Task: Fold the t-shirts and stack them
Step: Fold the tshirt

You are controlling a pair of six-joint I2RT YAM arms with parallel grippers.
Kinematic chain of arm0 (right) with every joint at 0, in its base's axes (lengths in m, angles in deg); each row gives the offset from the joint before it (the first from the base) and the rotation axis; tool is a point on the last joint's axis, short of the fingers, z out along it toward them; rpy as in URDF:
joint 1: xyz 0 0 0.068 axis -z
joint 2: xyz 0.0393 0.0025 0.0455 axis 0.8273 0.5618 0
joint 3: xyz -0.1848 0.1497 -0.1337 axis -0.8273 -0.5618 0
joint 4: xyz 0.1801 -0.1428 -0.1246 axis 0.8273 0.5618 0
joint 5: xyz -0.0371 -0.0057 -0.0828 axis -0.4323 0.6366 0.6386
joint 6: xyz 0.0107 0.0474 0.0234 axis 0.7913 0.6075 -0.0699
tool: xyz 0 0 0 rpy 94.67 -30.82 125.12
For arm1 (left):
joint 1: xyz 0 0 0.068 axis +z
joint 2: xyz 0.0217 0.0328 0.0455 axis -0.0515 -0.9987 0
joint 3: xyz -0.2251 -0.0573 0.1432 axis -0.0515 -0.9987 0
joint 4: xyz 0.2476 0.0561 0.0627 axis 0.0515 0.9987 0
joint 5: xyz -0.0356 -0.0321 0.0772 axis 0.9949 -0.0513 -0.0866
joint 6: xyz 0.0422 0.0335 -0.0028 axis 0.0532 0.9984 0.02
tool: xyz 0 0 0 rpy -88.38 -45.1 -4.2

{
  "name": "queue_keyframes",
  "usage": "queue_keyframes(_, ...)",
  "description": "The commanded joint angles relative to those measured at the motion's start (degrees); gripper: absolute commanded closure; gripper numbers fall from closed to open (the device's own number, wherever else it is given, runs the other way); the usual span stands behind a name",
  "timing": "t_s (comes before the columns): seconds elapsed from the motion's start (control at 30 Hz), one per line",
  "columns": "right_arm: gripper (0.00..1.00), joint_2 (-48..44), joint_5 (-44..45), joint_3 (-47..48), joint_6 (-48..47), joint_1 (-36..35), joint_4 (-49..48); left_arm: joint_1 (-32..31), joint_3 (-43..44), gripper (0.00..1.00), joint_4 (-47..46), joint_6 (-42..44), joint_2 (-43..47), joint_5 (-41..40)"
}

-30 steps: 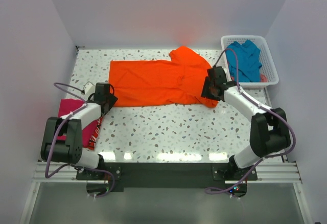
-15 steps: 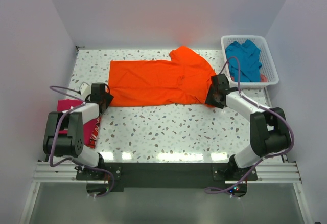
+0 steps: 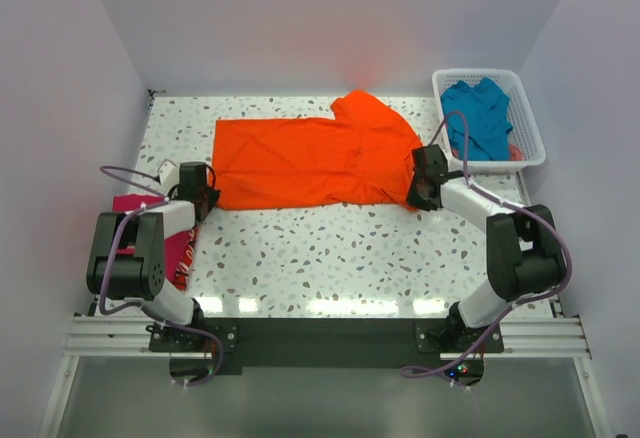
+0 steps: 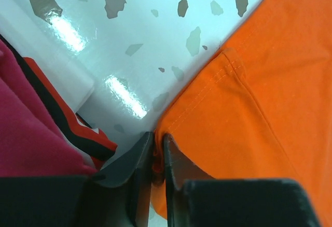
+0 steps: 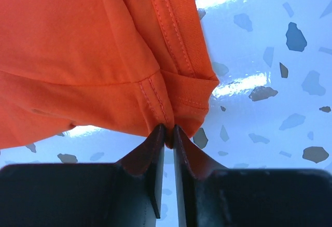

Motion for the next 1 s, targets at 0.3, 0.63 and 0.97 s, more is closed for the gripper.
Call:
queue_keyframes(0.3, 1.00, -1.4, 4.8, 6.2, -2.2, 4.7, 5.5, 2.8, 0.4, 1.00, 10.6, 2.0, 3.8, -1.1)
queue_keyframes(0.63, 0.89, 0.1, 7.6, 9.6, -4.3, 5.4, 10.0, 3.1, -0.9, 1.00, 10.7, 2.5, 6.5, 0.6)
queue_keyframes(0.97, 0.57, -7.6, -0.2, -0.9, 1.0, 5.5, 5.0, 3.1, -2.0, 1.00, 8.9, 2.8, 6.8, 2.8)
